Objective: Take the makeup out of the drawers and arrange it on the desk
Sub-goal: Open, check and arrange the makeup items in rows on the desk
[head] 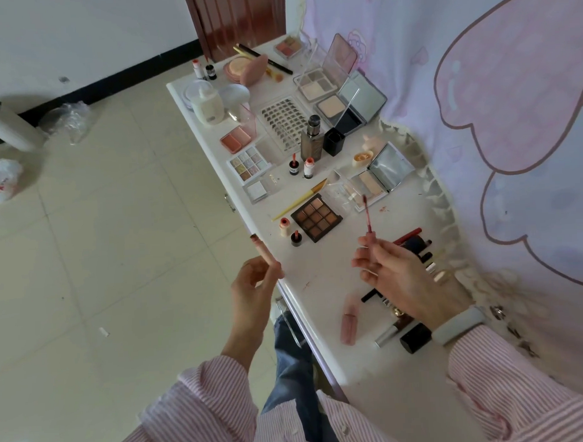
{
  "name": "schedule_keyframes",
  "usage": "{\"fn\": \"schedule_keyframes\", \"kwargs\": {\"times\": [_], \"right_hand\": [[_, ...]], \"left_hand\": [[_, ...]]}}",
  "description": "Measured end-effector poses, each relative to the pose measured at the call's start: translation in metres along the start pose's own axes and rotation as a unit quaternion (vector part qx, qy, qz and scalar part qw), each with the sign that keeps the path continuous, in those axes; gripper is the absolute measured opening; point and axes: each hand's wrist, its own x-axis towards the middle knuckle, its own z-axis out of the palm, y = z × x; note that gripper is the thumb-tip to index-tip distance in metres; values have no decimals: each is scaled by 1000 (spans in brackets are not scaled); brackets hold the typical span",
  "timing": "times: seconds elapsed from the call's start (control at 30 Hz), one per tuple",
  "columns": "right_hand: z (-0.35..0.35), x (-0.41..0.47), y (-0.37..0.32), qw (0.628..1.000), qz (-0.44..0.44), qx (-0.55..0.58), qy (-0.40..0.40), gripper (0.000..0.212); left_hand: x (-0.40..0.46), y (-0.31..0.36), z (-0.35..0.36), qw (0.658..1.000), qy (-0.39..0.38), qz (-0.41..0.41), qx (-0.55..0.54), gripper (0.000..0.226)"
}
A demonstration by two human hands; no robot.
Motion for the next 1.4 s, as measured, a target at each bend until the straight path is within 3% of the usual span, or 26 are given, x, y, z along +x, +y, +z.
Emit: {"fn": "schedule_keyframes", "kwargs": {"times": [0.07,0.17,0.3,0.5,0.67,0.9,1.2,1.4], "right_hand": [[8,5,9,982,-57,-173,40,19],[16,17,23,920,-145,-355,84,18],[19,40,44,843,-235,-473,102,18],[24,58,65,732,-334,-585,101,19],[30,62,63,709,-348,-605,99,19],[28,60,65,713,-321,-617,94,21],[21,55,62,721,-292,-622,91,31],[6,40,51,668,-340,-658,72,29]], "left_hand": [[2,-1,9,999,8,22,33,5],[7,-8,22,995,33,28,84,11],[14,-15,34,983,61,65,163,13],[19,-23,39,968,60,142,200,16],[26,-32,42,957,60,175,222,18],[23,-37,43,942,73,201,257,20],[12,-46,37,936,74,153,309,39],[1,-53,35,927,75,166,329,47]]}}
